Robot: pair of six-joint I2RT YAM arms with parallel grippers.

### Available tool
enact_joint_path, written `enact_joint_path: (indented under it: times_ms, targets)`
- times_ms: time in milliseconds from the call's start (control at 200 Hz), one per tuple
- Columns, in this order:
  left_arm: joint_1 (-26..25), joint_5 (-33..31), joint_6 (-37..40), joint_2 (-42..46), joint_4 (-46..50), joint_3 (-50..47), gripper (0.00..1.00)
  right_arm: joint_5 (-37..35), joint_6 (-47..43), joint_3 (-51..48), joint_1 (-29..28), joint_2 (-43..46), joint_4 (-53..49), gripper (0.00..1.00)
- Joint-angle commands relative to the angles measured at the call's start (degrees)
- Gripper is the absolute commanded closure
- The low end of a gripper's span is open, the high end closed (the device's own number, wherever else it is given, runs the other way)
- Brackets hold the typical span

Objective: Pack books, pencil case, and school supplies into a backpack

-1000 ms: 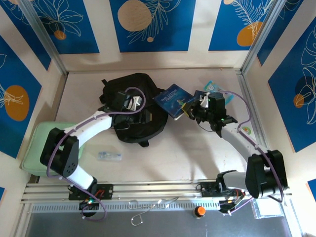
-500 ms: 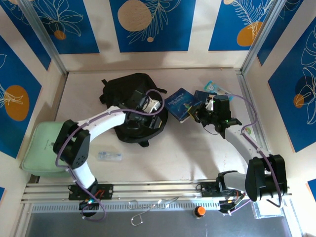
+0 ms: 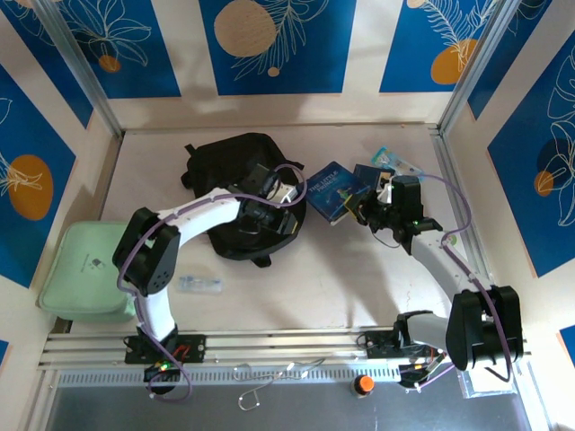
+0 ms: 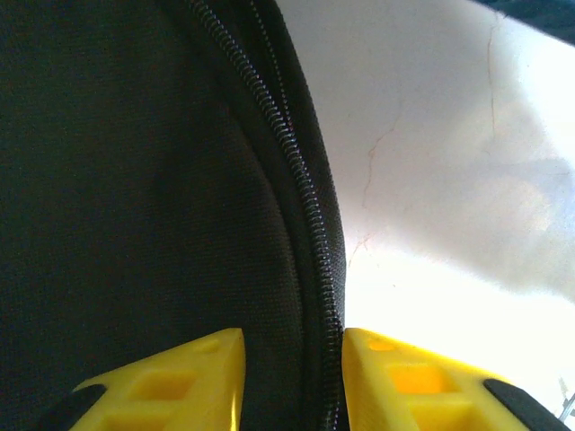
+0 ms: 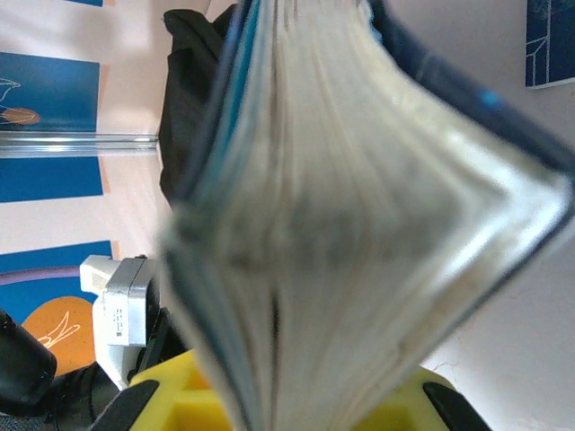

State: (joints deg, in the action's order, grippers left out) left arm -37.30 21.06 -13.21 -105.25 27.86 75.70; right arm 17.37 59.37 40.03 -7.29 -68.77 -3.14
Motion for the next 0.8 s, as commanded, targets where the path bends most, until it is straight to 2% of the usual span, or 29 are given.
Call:
enact_joint_path:
  times_ms: [0,170,405,590,795]
  targets:
    - [-0.5,0.4,-0.1,-1.1,2.3,1.8,0.72,2.1,-1.0,-0.2,0.6,2.2,1.7,0.98]
    - [-0.5,0.8,-0.2,-1.6,3.0,2.8,0.89,2.1,-1.5,0.0,1.3,3.1,1.1,0.98]
    - [-0.2,-5.1,0.6,3.4,2.4,5.0,1.0,1.3,-4.5,1.7,3.5,6.7,-3.6,0.98]
    - [0.1,-10.1,-2.3,6.8,-0.8,7.7,1.0,-0.3,-5.0,3.1,3.4,9.2,-11.3,0.98]
    - [0.1,-9.4,-4.7,4.9,-5.0,12.0,1.0,0.6,-3.5,2.9,-0.4,11.7,-14.6,0.98]
